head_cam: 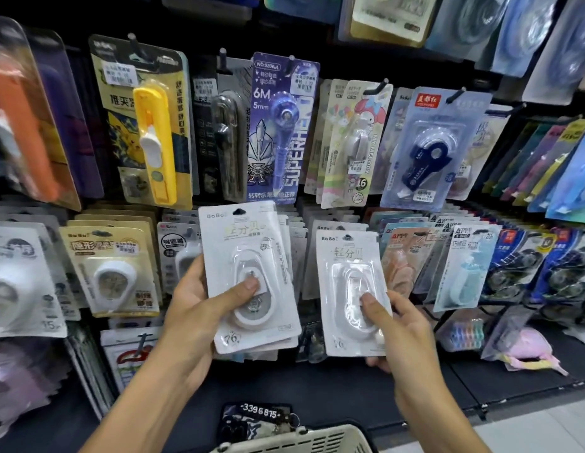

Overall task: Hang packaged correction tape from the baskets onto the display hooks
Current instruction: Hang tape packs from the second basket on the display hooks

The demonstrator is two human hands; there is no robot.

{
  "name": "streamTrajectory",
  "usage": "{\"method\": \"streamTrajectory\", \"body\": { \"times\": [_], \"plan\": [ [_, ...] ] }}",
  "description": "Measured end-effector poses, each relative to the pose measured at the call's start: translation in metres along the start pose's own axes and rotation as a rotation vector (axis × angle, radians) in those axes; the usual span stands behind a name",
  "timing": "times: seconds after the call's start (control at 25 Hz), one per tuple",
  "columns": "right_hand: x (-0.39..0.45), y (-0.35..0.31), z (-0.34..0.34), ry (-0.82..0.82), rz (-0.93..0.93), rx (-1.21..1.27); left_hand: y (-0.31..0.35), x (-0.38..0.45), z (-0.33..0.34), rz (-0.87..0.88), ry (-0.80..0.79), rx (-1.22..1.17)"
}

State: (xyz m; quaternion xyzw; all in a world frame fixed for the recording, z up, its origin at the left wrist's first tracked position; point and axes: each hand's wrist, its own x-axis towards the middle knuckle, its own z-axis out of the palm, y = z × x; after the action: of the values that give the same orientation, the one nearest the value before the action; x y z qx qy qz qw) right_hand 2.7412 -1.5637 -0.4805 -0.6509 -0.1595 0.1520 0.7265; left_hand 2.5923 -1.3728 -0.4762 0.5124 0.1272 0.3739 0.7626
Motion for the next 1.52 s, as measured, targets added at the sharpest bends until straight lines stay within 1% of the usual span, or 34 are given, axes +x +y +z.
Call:
{"method": "streamTrajectory", "body": {
  "times": [0.12, 0.24, 0.4, 0.44, 0.48, 0.52, 0.56, 0.6, 0.64, 0.68, 0.76, 0.84, 0.92, 0.96, 1.04, 1.12, 1.32, 1.44, 1.48, 1.52],
  "plan": [
    [0.005, 0.0, -0.004, 0.032, -0.047, 0.004, 0.001, 0.0, 0.0, 0.032, 0.001, 0.001],
    [0.017, -0.001, -0.003, 0.051, -0.041, -0.003, -0.003, -0.003, 0.006, 0.039, -0.025, 0.016],
    [0.027, 0.005, -0.005, 0.058, 0.075, -0.142, -0.005, -0.005, 0.007, 0.032, -0.017, 0.047],
    [0.023, 0.007, -0.004, 0.059, 0.066, -0.199, -0.005, -0.006, 0.007, 0.034, -0.013, 0.046],
    [0.016, 0.011, -0.002, 0.039, 0.005, -0.243, -0.006, -0.006, 0.009, 0.037, -0.012, 0.049],
    [0.008, 0.012, 0.003, -0.036, -0.074, -0.253, -0.008, -0.006, 0.012, 0.038, -0.009, 0.065],
    [-0.002, 0.012, 0.011, -0.159, -0.127, -0.22, -0.011, -0.007, 0.015, 0.038, -0.008, 0.094],
    [-0.01, 0.012, 0.02, -0.288, -0.137, -0.167, -0.014, -0.008, 0.019, 0.035, -0.012, 0.128],
    [-0.014, 0.014, 0.029, -0.367, -0.127, -0.143, -0.016, -0.008, 0.021, 0.027, -0.025, 0.152],
    [-0.015, 0.016, 0.035, -0.383, -0.125, -0.142, -0.016, -0.009, 0.023, 0.013, -0.044, 0.164],
    [-0.014, 0.017, 0.041, -0.346, -0.099, -0.116, -0.011, -0.009, 0.019, -0.029, -0.108, 0.156],
    [-0.009, 0.016, 0.038, -0.299, -0.021, 0.047, -0.007, -0.007, 0.011, -0.057, -0.174, 0.121],
    [-0.004, 0.015, 0.026, -0.201, 0.009, 0.175, -0.007, -0.005, 0.006, -0.045, -0.141, 0.1],
    [0.0, 0.015, 0.02, -0.142, 0.009, 0.179, -0.007, -0.004, 0.006, -0.031, -0.102, 0.104],
    [0.008, 0.018, 0.005, -0.036, 0.011, 0.122, -0.009, -0.002, 0.006, -0.001, -0.04, 0.125],
    [0.013, 0.02, -0.009, 0.012, -0.008, 0.064, -0.009, -0.001, 0.005, 0.017, -0.012, 0.118],
    [0.015, 0.012, -0.018, -0.021, 0.017, 0.009, -0.01, 0.001, 0.011, 0.038, 0.016, 0.113],
    [0.026, 0.015, -0.01, -0.009, 0.117, -0.042, -0.011, -0.001, 0.016, 0.039, 0.048, 0.161],
    [0.024, 0.016, -0.007, 0.015, 0.108, -0.133, -0.011, -0.001, 0.016, 0.042, 0.063, 0.161],
    [0.02, 0.017, -0.003, 0.011, 0.028, -0.224, -0.012, -0.001, 0.017, 0.045, 0.071, 0.153]
  ]
}}
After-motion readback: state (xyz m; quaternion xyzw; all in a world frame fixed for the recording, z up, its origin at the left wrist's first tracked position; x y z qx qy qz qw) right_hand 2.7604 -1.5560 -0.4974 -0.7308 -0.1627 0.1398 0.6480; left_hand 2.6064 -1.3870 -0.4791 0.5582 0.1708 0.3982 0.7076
